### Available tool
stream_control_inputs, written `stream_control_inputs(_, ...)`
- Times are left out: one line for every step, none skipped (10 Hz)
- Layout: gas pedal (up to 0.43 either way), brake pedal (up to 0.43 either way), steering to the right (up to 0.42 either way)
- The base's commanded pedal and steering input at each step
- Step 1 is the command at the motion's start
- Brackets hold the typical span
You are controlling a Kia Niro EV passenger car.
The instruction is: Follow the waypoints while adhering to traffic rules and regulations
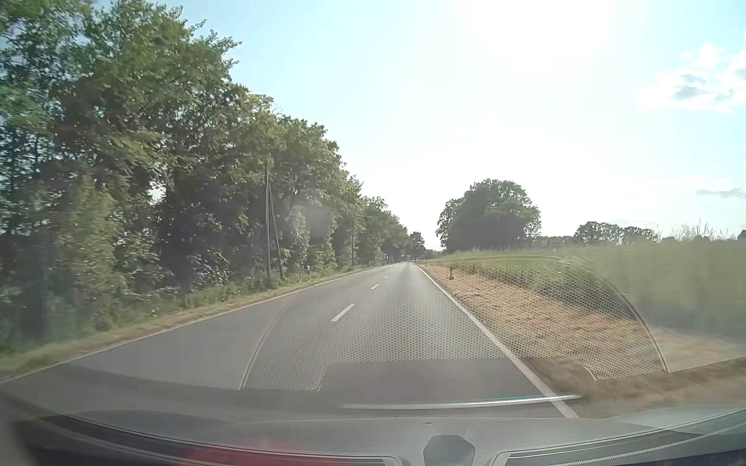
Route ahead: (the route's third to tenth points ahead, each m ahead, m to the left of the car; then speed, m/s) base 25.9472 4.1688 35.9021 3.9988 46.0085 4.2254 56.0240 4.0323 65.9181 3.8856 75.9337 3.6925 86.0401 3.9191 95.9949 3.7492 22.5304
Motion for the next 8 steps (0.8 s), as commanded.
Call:
stream_control_inputs(0.370,0.006,0.003)
stream_control_inputs(0.370,0.006,0.002)
stream_control_inputs(0.370,0.006,0.003)
stream_control_inputs(0.370,0.006,0.003)
stream_control_inputs(0.370,0.006,0.004)
stream_control_inputs(0.370,0.006,0.003)
stream_control_inputs(0.370,0.006,0.003)
stream_control_inputs(0.370,0.006,0.004)
